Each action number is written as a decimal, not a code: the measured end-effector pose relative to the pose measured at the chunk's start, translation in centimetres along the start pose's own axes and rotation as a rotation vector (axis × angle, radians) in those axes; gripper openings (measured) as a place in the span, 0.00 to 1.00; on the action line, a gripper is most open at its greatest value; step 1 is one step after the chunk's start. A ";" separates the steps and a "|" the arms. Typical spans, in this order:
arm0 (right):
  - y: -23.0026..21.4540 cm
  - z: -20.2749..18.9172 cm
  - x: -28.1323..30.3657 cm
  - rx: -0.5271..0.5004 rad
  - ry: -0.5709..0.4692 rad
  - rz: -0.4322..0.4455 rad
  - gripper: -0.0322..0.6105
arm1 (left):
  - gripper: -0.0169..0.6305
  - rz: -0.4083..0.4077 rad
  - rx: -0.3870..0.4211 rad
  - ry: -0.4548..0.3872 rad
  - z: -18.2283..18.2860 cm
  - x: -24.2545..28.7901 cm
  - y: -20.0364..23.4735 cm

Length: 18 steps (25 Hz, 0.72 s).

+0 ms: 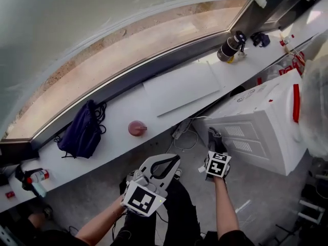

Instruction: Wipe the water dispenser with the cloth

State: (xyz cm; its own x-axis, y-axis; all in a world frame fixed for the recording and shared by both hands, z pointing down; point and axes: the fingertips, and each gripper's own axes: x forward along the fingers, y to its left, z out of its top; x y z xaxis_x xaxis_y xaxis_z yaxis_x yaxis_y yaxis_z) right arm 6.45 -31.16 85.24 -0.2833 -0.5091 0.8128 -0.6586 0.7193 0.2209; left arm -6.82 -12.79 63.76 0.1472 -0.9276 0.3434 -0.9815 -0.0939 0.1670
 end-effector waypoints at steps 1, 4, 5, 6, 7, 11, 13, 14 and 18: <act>-0.2 0.8 -1.8 0.018 -0.008 0.021 0.21 | 0.05 -0.015 0.008 -0.008 1.2 -0.1 -0.4; -1.5 3.5 -7.2 0.062 -0.043 0.058 0.21 | 0.05 -0.052 0.030 -0.040 4.3 -0.6 -1.6; -2.0 4.3 -8.9 0.072 -0.059 0.061 0.21 | 0.05 -0.061 0.038 -0.048 5.1 -0.7 -2.0; -2.5 5.2 -10.7 0.078 -0.076 0.060 0.21 | 0.05 -0.069 0.045 -0.053 5.8 -0.9 -2.3; -3.0 6.0 -12.4 0.080 -0.092 0.057 0.21 | 0.05 -0.075 0.051 -0.057 6.5 -1.1 -2.5; -5.0 9.4 -19.1 0.066 -0.165 0.055 0.21 | 0.05 -0.091 0.047 -0.078 9.0 -2.0 -3.3; -6.2 10.9 -22.2 0.068 -0.200 0.037 0.21 | 0.05 -0.103 0.045 -0.090 10.0 -2.4 -3.7; -6.9 11.6 -23.6 0.072 -0.216 0.020 0.21 | 0.05 -0.109 0.045 -0.094 10.3 -2.6 -3.9; -9.9 13.8 -28.1 0.078 -0.274 -0.061 0.21 | 0.05 -0.121 0.042 -0.095 10.7 -3.2 -4.2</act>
State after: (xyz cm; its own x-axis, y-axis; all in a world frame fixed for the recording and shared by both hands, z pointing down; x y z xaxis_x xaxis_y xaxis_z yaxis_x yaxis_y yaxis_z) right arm 11.34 -30.51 52.77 -0.4123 -0.6666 0.6211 -0.7291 0.6502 0.2138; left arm -4.48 -13.30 52.05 0.2545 -0.9384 0.2335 -0.9618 -0.2205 0.1620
